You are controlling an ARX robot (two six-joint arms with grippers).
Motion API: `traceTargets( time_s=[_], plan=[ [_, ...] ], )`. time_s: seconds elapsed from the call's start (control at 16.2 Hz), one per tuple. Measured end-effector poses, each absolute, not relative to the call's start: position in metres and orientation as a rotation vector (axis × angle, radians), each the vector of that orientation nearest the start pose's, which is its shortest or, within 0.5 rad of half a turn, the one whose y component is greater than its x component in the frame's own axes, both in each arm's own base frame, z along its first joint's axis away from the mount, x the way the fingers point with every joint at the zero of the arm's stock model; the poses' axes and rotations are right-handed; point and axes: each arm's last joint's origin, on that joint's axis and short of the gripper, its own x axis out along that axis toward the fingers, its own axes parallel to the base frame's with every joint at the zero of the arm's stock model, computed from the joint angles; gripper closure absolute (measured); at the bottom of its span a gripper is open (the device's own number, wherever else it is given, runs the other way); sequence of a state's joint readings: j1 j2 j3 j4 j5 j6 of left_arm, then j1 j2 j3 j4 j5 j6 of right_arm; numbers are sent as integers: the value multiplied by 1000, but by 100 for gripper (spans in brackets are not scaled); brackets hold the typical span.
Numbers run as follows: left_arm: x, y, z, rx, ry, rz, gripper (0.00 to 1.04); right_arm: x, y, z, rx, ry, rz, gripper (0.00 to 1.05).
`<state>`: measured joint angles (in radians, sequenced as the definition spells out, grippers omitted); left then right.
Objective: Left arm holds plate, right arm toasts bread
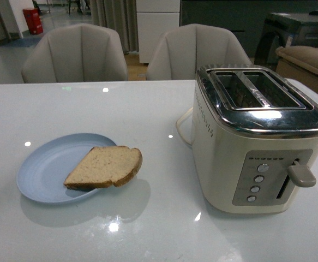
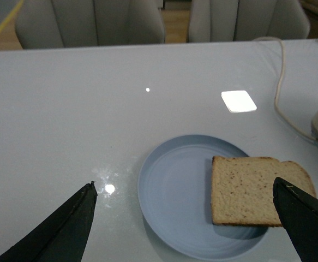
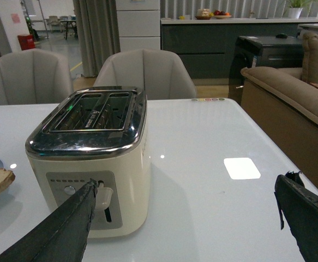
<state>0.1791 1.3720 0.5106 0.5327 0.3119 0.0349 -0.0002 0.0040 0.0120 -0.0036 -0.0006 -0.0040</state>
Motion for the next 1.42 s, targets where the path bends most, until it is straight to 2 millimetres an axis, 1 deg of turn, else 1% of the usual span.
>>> traceTargets(
  time_s=[0.12, 0.19, 0.31, 0.49, 0.68, 0.8, 1.05, 1.3, 1.42],
  plan=[
    [300, 45, 157, -59, 391, -148, 7, 97, 0, 167, -4, -4, 0, 6],
    [316, 48, 143, -68, 417, -154, 7, 97, 0, 167, -4, -5, 0, 6],
    [335, 49, 122, -75, 465, -168, 7, 97, 0, 167, -4, -4, 0, 6],
    [357, 47, 100, -49, 511, -178, 7, 97, 0, 167, -4, -5, 0, 6],
    [368, 46, 79, -39, 532, -182, 7, 97, 0, 167, -4, -4, 0, 6],
    [371, 49, 66, -49, 502, -193, 7, 97, 0, 167, -4, -4, 0, 6],
    [375, 52, 40, -57, 527, -181, 7, 97, 0, 167, -4, -4, 0, 6],
    [384, 50, 31, -55, 523, -186, 7, 97, 0, 167, -4, -5, 0, 6],
    [385, 50, 22, -61, 541, -179, 7, 97, 0, 167, -4, -4, 0, 6]
  ],
)
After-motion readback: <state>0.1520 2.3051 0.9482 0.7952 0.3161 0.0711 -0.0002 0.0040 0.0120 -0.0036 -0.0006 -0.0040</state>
